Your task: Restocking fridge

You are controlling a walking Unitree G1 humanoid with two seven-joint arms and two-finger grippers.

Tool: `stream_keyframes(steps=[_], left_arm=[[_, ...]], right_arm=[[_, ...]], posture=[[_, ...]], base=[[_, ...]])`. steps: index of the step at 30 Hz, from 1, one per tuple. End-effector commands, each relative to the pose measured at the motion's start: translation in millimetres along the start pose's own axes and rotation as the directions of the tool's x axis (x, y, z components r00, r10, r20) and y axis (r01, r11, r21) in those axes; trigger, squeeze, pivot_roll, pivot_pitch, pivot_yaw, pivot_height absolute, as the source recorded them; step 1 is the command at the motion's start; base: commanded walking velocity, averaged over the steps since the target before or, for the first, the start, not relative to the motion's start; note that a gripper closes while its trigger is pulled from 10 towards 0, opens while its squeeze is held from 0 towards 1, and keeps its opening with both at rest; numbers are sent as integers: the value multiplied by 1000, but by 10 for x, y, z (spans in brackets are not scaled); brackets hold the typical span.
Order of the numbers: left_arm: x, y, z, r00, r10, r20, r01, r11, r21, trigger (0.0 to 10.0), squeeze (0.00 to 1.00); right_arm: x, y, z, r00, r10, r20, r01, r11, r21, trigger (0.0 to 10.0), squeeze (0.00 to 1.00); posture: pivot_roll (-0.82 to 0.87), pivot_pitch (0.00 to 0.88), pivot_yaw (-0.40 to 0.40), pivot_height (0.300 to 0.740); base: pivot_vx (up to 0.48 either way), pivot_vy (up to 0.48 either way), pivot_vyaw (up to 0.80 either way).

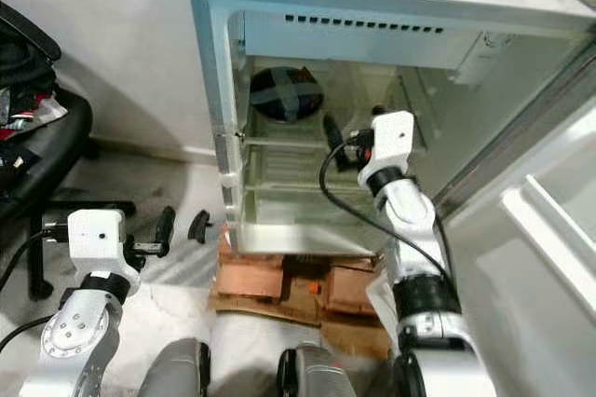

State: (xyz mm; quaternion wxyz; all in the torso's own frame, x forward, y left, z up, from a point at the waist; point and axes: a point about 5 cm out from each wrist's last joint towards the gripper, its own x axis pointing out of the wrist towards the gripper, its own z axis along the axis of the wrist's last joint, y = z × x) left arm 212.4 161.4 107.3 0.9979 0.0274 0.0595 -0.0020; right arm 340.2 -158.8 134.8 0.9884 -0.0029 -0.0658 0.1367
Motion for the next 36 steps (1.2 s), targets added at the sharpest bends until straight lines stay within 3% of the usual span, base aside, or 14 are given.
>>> stream_keyframes(steps=[1, 8, 12, 17, 21, 27, 29, 31, 32, 33, 35, 36], left_arm=[[1, -32, -23, 1000, -5, -5, 5, 1000, -4, 10000, 0], [-51, -92, -7, 1000, -27, -1, 27, 1000, -12, 10000, 0], [-125, -64, -8, 1000, -28, -13, 28, 1000, -10, 10000, 0], [-241, -67, -27, 999, -31, -40, 31, 999, -11, 10000, 0], [-352, -82, -28, 997, -34, -64, 33, 999, -16, 10000, 0], [-500, -45, -14, 995, -18, -96, 17, 1000, -15, 10000, 0], [-535, -44, -11, 995, -16, -102, 15, 1000, -16, 10000, 0], [-597, -49, -14, 992, -14, -122, 11, 1000, -21, 10000, 0], [-614, -53, -13, 992, -14, -126, 11, 1000, -22, 10000, 0], [-633, -60, -14, 991, -15, -133, 12, 1000, -23, 10000, 0], [-669, -71, -12, 990, -17, -141, 14, 1000, -24, 10000, 0], [-702, -78, -7, 988, -18, -151, 14, 1000, -25, 10000, 0]], right_arm=[[-3, 30, 51, 1000, 6, 7, -6, 1000, 8, 10000, 992], [69, 185, -101, 996, -1, -94, 9, 996, 88, 10000, 953], [128, 300, -165, 991, 3, -134, 12, 994, 108, 10000, 859], [202, 338, -165, 989, -34, -145, 52, 991, 125, 10000, 855], [297, 332, -169, 985, -70, -161, 104, 971, 214, 10000, 851], [400, 327, -137, 983, -84, -164, 123, 961, 249, 10000, 839], [419, 324, -120, 984, -85, -158, 123, 961, 249, 10000, 753], [469, 320, -83, 985, -91, -145, 130, 950, 283, 10000, 459], [480, 318, -76, 985, -93, -143, 131, 948, 289, 10000, 459], [496, 313, -69, 985, -101, -142, 140, 943, 301, 10000, 361], [513, 304, -62, 983, -112, -144, 153, 935, 320, 10000, 345], [533, 283, -51, 981, -130, -146, 171, 934, 314, 10000, 216]], posture=[[197, 67, -89, 740], [208, 101, -85, 740], [211, 148, -83, 740], [215, 209, -85, 740], [232, 252, -90, 740], [255, 306, -93, 740], [257, 319, -93, 740], [262, 338, -95, 740], [263, 341, -95, 740], [264, 349, -95, 740], [268, 359, -95, 740], [273, 366, -95, 740]], base=[[0, 0, 0], [0, 0, 0], [0, 0, 0], [0, 0, 0], [0, 0, 0], [0, 0, 0], [0, 0, 0], [0, 0, 0], [0, 0, 0], [0, 0, 0], [0, 0, 0], [0, 0, 0]])
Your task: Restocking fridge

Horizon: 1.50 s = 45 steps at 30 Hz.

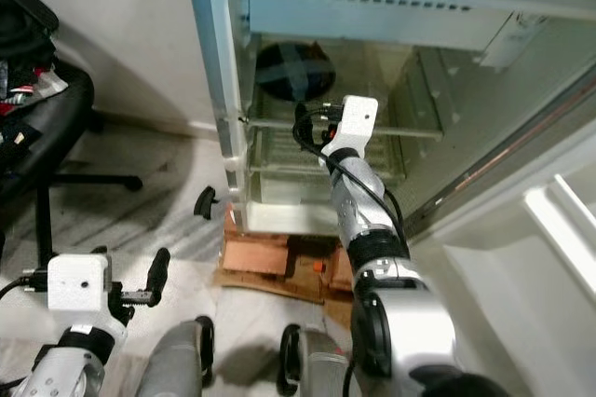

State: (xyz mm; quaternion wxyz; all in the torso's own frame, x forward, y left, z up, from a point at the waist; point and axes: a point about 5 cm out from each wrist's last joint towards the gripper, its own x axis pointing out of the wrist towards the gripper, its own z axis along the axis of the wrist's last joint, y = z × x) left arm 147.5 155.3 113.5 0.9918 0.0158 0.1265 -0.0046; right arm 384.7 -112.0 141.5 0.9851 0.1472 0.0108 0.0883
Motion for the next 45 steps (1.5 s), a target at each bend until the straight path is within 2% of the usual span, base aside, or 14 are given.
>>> stream_keyframes(steps=[1, 5, 6, 9, 14, 22, 28, 31, 33, 35, 36, 40, 42, 45], left_arm=[[-59, -18, -2, 1000, -6, -20, 6, 1000, -1, 10000, 0], [-89, -12, 0, 999, -5, -31, 5, 1000, -4, 10000, 0], [-99, -10, -1, 999, -5, -37, 5, 1000, -5, 10000, 0], [-106, -9, 1, 999, -7, -43, 7, 1000, -5, 10000, 0], [-98, -11, 1, 999, -11, -50, 11, 1000, -4, 10000, 0], [-42, -10, 4, 999, -15, -46, 15, 1000, 3, 10000, 0], [48, 10, 24, 1000, -11, -24, 12, 1000, 14, 10000, 0], [141, 18, 36, 1000, -9, -10, 9, 1000, 17, 10000, 0], [209, 23, 37, 1000, -1, -1, 1, 1000, 22, 10000, 0], [233, 23, 34, 1000, -1, -1, 1, 1000, 23, 10000, 0], [285, 22, 32, 1000, -1, 6, 1, 1000, 30, 10000, 0], [387, 12, 27, 1000, -12, 22, 12, 999, 38, 10000, 0], [502, 4, 17, 999, -20, 37, 19, 999, 39, 10000, 0], [581, -11, 13, 998, -28, 49, 25, 998, 51, 10000, 0]], right_arm=[[-11, -68, -35, 999, -44, -7, 44, 999, 17, 10000, 216], [1, -149, 6, 994, -109, -1, 109, 994, -5, 10000, 149], [0, -216, 41, 988, -152, 9, 152, 988, -7, 10000, 129], [-6, -324, 89, 977, -210, 24, 210, 978, 0, 10000, 12], [-20, -439, 169, 970, -236, 56, 237, 972, -4, 10000, 0], [-18, -345, 123, 988, -147, 54, 150, 988, -42, 10000, 0], [-66, -268, 41, 999, -30, 34, 33, 996, -83, 10000, 0], [-140, -244, -18, 999, 44, 18, -42, 994, -104, 10000, 0], [-295, -235, -81, 996, 90, 9, -89, 989, -115, 10000, 0], [-333, -226, -96, 995, 104, 7, -103, 987, -123, 10000, 0], [-435, -215, -130, 993, 120, 3, -119, 985, -127, 10000, 0], [-663, -177, -190, 990, 140, 5, -138, 981, -133, 10000, 0], [-854, -147, -255, 994, 112, -3, -112, 986, -120, 10000, 0], [-1003, -127, -328, 995, 96, 1, -95, 985, -145, 10000, 0]], posture=[[273, 366, -95, 740], [276, 376, -92, 740], [276, 379, -91, 740], [274, 380, -89, 740], [269, 378, -86, 740], [270, 357, -85, 740], [264, 324, -85, 740], [249, 292, -85, 740], [233, 256, -83, 740], [230, 248, -83, 740], [222, 226, -81, 740], [202, 176, -76, 740], [188, 123, -73, 740], [183, 80, -68, 740]], base=[[0, 0, 0], [0, 0, 0], [0, 0, 0], [0, 0, 0], [0, 0, 0], [0, 0, 0], [0, 0, 0], [0, 0, 0], [0, 0, 0], [0, 0, 0], [0, 0, 0], [0, 0, 0], [0, 0, 0], [-211, 0, 0]])
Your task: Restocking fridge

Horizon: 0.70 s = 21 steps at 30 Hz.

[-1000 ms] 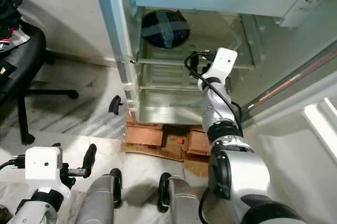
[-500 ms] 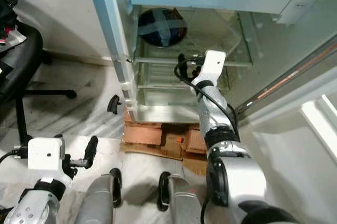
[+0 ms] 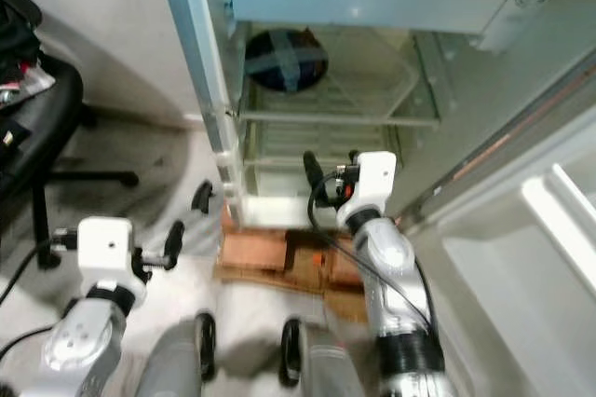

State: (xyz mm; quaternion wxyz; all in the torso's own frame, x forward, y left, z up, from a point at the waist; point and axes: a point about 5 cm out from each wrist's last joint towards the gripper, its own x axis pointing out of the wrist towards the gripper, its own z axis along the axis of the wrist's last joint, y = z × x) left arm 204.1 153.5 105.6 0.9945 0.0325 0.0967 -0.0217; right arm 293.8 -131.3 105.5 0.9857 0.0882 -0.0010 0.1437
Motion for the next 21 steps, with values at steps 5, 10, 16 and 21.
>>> stream_keyframes(steps=[5, 10, 16, 21], left_arm=[[153, -1, -74, 1000, -17, 14, 16, 999, 34, 10000, 0], [252, 5, -75, 999, -23, 32, 21, 998, 56, 10000, 0], [292, 48, -70, 999, -8, 46, 5, 998, 66, 10000, 0], [292, 39, -123, 999, -10, 45, 7, 998, 66, 10000, 0]], right_arm=[[-152, 39, -6, 998, -62, 13, 62, 997, -53, 10000, 0], [-144, -19, -4, 994, -104, 13, 105, 993, -48, 10000, 0], [-127, -77, 13, 993, -114, 18, 115, 991, -72, 10000, 0], [-193, -104, -29, 991, -134, 1, 133, 988, -78, 10000, 0]], posture=[[176, 17, -52, 740], [177, 0, -39, 740], [153, 0, -31, 740], [138, 0, -35, 740]], base=[[-374, 0, 0], [-68, 0, 0], [-326, 0, 0], [-285, 0, 0]])
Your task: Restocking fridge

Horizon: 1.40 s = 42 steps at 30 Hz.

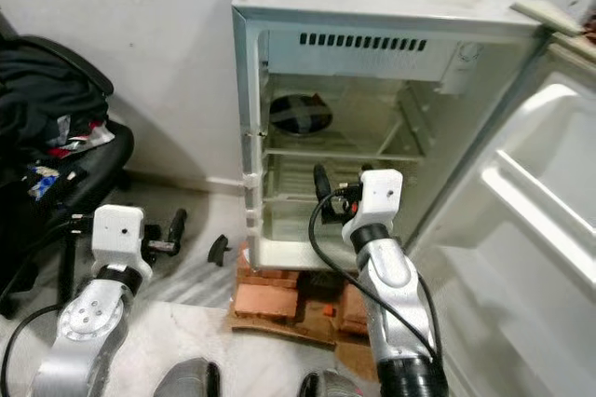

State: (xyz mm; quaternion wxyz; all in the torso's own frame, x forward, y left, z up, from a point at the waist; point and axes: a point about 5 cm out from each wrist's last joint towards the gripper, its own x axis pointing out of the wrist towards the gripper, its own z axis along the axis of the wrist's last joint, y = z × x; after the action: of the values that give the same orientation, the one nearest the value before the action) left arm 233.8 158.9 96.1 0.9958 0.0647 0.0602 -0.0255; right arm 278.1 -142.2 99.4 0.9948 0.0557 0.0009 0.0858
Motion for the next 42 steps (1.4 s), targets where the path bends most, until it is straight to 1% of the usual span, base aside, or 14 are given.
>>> stream_keyframes(steps=[1, 6, 7, 38, 39, 41, 42], left_arm=[[-22, -36, -85, 1000, -11, -27, 11, 1000, -1, 10000, 0], [-20, -59, -118, 999, -16, -31, 16, 1000, -14, 10000, 0], [-25, -63, -142, 999, -14, -41, 13, 1000, -25, 10000, 0], [-25, -63, -142, 999, -14, -41, 13, 1000, -25, 10000, 0], [-25, -74, -159, 999, -17, -41, 16, 999, -30, 10000, 0], [-2, -167, -141, 996, -86, -13, 86, 996, -35, 10000, 0], [2, -174, -134, 995, -99, -9, 99, 995, -34, 10000, 0]], right_arm=[[-15, -41, 4, 1000, -18, -3, 18, 1000, -14, 10000, 0], [-63, -66, -41, 999, -33, -22, 32, 999, -19, 10000, 0], [-81, -77, -52, 999, -37, -26, 36, 999, -19, 10000, 0], [-81, -77, -52, 999, -37, -26, 36, 999, -19, 10000, 0], [-93, -83, -57, 999, -40, -30, 39, 999, -20, 10000, 0], [-67, -129, 6, 998, -62, -18, 61, 997, -48, 10000, 0], [-62, -130, 13, 998, -65, -17, 64, 997, -50, 10000, 0]], posture=[[136, 0, -36, 740], [122, 0, -36, 740], [115, 0, -33, 740], [115, 0, -33, 740], [110, 0, -31, 740], [82, 0, -25, 740], [82, 0, -23, 740]], base=[[0, 0, 0], [-62, 0, 0], [-439, 0, 0], [-439, 0, 0], [-311, 0, 0], [0, 0, 0], [0, 0, 0]])
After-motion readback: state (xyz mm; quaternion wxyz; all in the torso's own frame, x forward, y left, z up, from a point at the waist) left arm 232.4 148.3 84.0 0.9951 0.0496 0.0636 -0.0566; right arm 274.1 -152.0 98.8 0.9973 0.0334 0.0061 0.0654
